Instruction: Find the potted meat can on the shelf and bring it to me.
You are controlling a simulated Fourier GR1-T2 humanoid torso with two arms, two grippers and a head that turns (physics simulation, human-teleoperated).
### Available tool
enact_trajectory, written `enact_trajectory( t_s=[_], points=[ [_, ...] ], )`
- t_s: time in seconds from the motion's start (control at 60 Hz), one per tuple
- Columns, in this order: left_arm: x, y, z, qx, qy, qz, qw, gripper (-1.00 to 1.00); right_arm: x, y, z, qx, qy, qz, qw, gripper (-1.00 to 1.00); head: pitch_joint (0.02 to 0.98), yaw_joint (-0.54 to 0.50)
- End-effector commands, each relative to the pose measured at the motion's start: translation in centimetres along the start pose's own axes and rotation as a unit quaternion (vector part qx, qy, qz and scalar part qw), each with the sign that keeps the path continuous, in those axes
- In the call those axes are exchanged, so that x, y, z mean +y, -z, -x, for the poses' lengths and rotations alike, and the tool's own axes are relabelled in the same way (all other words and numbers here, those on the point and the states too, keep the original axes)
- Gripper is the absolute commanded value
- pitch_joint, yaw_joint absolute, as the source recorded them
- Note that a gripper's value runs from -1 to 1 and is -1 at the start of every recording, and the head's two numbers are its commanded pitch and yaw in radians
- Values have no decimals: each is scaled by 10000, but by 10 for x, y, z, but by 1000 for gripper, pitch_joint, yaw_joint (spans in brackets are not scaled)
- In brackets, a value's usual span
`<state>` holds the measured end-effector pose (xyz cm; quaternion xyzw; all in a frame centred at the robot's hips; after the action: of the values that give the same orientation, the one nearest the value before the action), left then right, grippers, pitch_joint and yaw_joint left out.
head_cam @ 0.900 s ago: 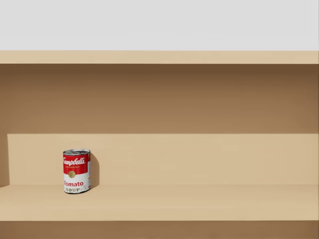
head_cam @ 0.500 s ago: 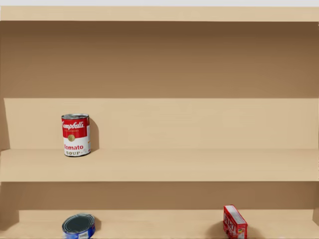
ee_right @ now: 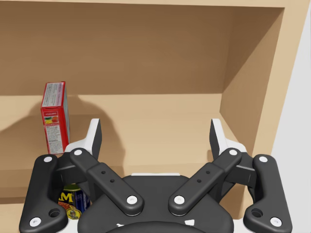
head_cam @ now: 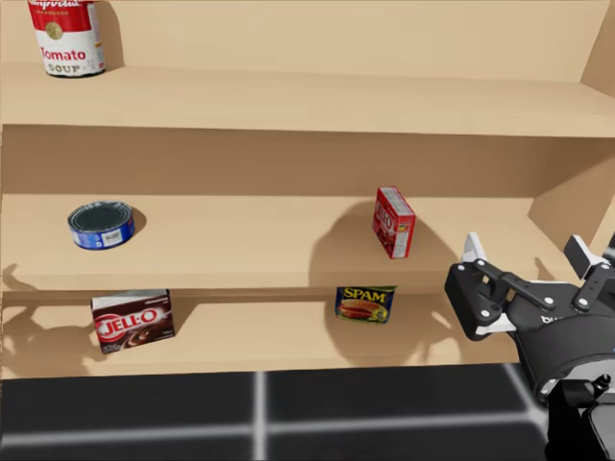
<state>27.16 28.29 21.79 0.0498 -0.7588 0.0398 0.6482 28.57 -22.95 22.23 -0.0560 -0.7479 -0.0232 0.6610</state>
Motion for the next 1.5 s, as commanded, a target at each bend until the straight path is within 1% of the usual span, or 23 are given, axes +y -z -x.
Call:
enact_trajectory(
  t_s=[0.017,0.233,0.383,0.417,0.45,0.483,0.567,0.583,0.683,0.717,0.783,0.8,0.85,0.9,0.983,1.1,1.217,1.267,1.3,1.333,1.35,1.383,1.5],
  points=[
    [-1,0,0,1,1,24,10000,-1000,0,-1,0,-4,-22,1,10000,-1000,653,-149],
    [-4,0,2,5,-2,65,10000,-1000,2,-1,0,52,5,-45,10000,-1000,713,-204],
    [-5,0,2,29,5,88,10000,-1000,4,0,1,111,-79,-54,9999,-1000,710,-191],
    [-5,0,2,33,2,87,10000,-1000,4,-1,-1,122,-44,-49,9999,-1000,707,-190],
    [-5,0,3,40,3,82,10000,-1000,4,-3,-4,124,58,-66,9999,-1000,705,-190],
    [-4,0,3,47,0,72,10000,-1000,7,-5,-8,179,7,145,9997,-1000,702,-190],
    [-4,0,3,54,-5,60,10000,-1000,12,-14,-13,165,36,11,9999,-1000,698,-193],
    [-5,0,3,59,-8,63,10000,-1000,17,-18,-13,235,-66,70,9997,-1000,696,-195],
    [-5,0,3,105,16,110,9999,-1000,26,-26,-10,578,35,46,9983,-1000,697,-199],
    [-5,0,4,126,44,116,9998,-1000,32,-31,-4,713,110,-23,9974,-1000,697,-199],
    [-5,0,4,126,32,123,9998,-1000,39,-34,3,843,103,-45,9964,-1000,695,-199],
    [-5,0,3,128,30,125,9998,-1000,41,-35,6,879,145,-30,9960,-1000,695,-200],
    [-5,-1,3,131,27,127,9998,-1000,45,-35,13,899,70,2,9959,-1000,694,-201],
    [-5,-1,3,129,23,132,9998,-1000,50,-35,19,964,163,8,9952,-1000,694,-200],
    [-5,-1,3,135,24,131,9998,-1000,58,-36,30,1038,105,-87,9945,-1000,695,-194],
    [-5,-1,3,139,23,130,9998,-1000,72,-35,45,1207,104,-168,9925,-1000,702,-190],
    [-5,-2,3,140,24,132,9998,-1000,87,-26,55,1253,217,-208,9917,-1000,705,-190],
    [-5,-2,3,142,21,124,9998,-1000,91,-21,57,1227,135,-225,9921,-1000,704,-192],
    [-5,-2,3,143,21,122,9998,-1000,92,-21,57,1244,141,-219,9919,-1000,703,-192],
    [-5,-2,3,145,19,116,9998,-1000,96,-17,58,1258,246,-198,9916,-1000,702,-192],
    [-5,-2,3,145,16,115,9998,-1000,99,-15,59,1241,245,-168,9918,-1000,702,-192],
    [-5,-3,2,146,11,115,9998,-1000,101,-13,59,1305,172,-209,9911,-1000,702,-192],
    [-4,-3,2,144,4,117,9998,-1000,110,1,64,1414,121,-181,9897,-1000,707,-184]
  ],
)
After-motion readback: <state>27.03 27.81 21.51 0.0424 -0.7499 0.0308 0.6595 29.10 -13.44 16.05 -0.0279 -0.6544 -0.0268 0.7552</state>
